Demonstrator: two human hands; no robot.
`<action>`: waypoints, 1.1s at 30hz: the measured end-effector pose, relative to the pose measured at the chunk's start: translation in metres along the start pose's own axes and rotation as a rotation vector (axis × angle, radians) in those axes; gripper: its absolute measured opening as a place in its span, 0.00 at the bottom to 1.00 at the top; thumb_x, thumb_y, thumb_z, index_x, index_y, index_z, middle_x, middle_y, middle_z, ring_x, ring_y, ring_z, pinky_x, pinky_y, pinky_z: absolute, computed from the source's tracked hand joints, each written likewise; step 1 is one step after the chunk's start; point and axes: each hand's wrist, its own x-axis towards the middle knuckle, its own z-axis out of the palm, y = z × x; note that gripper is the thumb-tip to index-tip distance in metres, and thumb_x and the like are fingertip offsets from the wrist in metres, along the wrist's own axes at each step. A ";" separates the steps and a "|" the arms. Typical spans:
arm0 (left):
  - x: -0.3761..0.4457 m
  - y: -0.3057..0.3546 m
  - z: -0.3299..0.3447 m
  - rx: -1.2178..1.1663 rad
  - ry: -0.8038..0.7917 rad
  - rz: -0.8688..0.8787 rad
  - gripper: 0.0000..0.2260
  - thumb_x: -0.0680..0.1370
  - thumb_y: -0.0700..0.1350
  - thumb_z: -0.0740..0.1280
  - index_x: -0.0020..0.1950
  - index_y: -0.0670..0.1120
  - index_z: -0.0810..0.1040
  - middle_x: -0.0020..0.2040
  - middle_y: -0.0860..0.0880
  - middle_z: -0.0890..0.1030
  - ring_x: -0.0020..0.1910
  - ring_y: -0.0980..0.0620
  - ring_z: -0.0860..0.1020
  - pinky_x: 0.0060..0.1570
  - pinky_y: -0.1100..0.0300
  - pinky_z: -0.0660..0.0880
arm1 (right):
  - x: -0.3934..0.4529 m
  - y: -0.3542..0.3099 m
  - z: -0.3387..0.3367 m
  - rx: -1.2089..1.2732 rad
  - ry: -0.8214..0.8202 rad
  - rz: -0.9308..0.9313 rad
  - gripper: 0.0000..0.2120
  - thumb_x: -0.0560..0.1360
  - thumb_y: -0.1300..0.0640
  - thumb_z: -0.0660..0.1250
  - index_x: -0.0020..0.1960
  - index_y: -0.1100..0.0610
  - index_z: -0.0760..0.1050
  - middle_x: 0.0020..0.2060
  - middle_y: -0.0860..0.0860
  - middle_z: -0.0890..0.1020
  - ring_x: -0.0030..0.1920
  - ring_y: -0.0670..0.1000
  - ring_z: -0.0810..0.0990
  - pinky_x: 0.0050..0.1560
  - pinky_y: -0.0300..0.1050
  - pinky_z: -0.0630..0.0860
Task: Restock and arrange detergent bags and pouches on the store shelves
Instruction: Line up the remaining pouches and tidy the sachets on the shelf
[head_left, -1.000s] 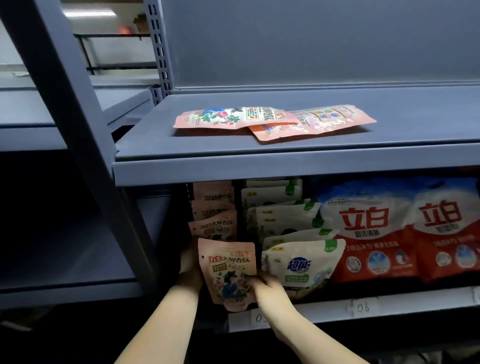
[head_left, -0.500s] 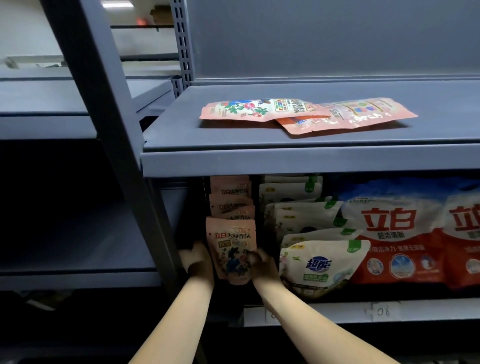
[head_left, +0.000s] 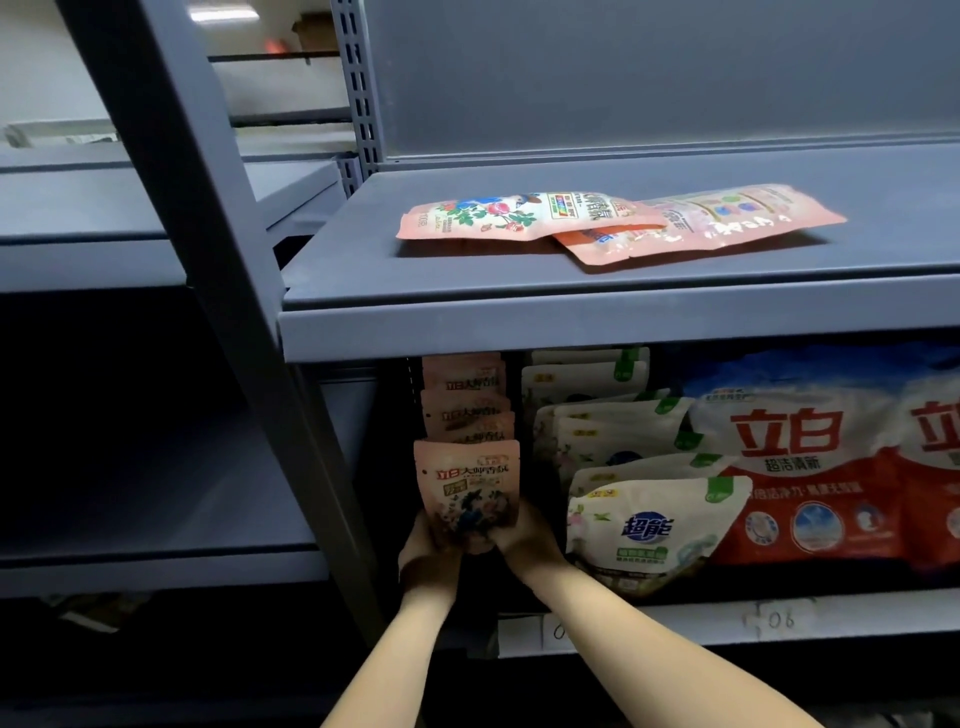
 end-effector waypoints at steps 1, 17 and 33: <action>0.003 0.000 -0.001 0.013 -0.001 0.012 0.20 0.72 0.44 0.73 0.63 0.50 0.74 0.60 0.47 0.79 0.60 0.45 0.76 0.52 0.61 0.69 | 0.003 -0.002 0.001 -0.005 0.000 -0.008 0.20 0.77 0.63 0.64 0.68 0.59 0.69 0.65 0.55 0.75 0.65 0.54 0.73 0.66 0.45 0.69; 0.020 -0.003 -0.004 0.170 -0.035 -0.035 0.32 0.68 0.54 0.76 0.67 0.46 0.68 0.63 0.43 0.75 0.62 0.42 0.74 0.55 0.56 0.71 | 0.002 0.002 0.001 -0.146 0.064 -0.004 0.27 0.78 0.58 0.63 0.74 0.58 0.59 0.71 0.55 0.68 0.70 0.55 0.66 0.71 0.45 0.63; -0.078 0.116 -0.042 0.527 -0.156 0.138 0.15 0.77 0.46 0.64 0.61 0.41 0.77 0.58 0.42 0.79 0.56 0.44 0.77 0.47 0.63 0.71 | -0.098 -0.075 -0.066 -0.624 -0.155 -0.280 0.09 0.78 0.55 0.61 0.49 0.61 0.74 0.52 0.60 0.80 0.49 0.57 0.78 0.44 0.44 0.70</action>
